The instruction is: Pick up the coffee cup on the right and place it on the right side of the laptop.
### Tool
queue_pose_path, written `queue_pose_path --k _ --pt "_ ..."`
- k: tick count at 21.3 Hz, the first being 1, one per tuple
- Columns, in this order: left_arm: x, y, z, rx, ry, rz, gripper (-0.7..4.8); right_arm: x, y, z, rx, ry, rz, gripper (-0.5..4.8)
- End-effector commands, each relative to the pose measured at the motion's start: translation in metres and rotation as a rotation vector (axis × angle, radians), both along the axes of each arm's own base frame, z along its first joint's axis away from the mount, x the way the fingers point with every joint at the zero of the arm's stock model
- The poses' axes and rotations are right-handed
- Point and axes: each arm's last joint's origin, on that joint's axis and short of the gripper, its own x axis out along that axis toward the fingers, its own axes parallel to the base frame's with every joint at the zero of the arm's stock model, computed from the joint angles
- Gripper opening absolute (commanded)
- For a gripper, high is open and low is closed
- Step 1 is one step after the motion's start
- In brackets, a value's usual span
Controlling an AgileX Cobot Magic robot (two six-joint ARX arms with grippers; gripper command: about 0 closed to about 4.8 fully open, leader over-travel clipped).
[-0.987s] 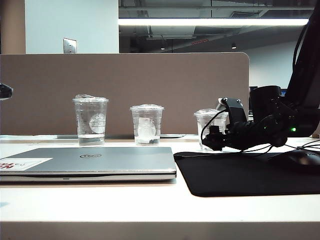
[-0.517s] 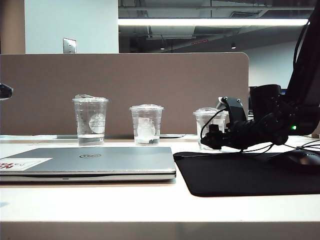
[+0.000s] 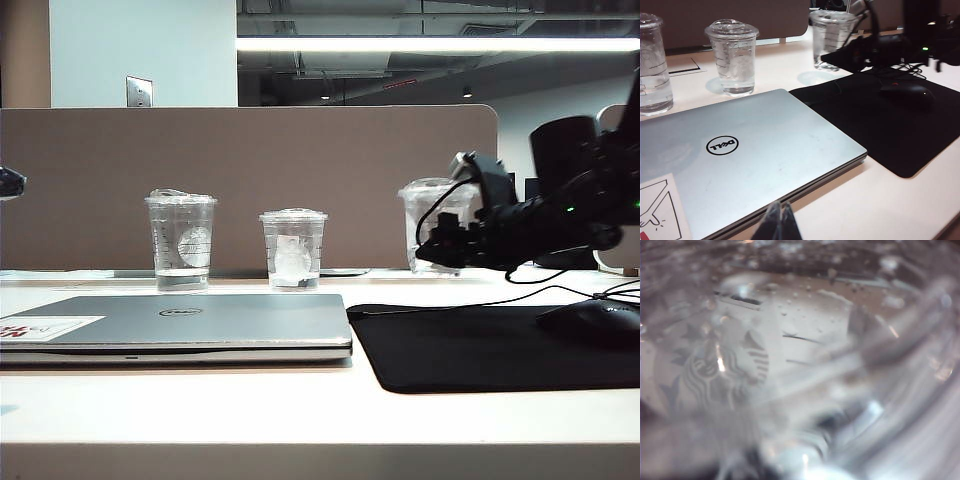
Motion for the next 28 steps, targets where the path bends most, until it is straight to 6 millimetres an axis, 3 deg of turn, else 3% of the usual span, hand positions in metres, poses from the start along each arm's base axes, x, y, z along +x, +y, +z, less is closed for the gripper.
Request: queue_pose_path --k 1,8,14,18,28 --pt "0.000 0.000 0.002 -0.005 -0.011 -0.001 -0.05 -0.021 -0.002 0.012 0.021 -0.075 0.006 2.74" --pt "0.000 0.000 0.002 -0.005 -0.011 -0.001 -0.05 -0.072 0.004 0.003 0.067 -0.043 0.035 2.74" --pt "0.000 0.000 0.002 -0.005 -0.012 -0.001 -0.05 -0.097 0.023 -0.016 0.052 0.036 0.096 2.74" --pt "0.000 0.000 0.002 -0.005 -0.012 -0.001 -0.05 -0.101 0.035 -0.017 0.021 0.029 0.078 2.74" --pt "0.000 0.000 0.002 -0.005 -0.012 -0.001 -0.05 -0.102 0.035 -0.022 0.004 0.085 0.067 2.75"
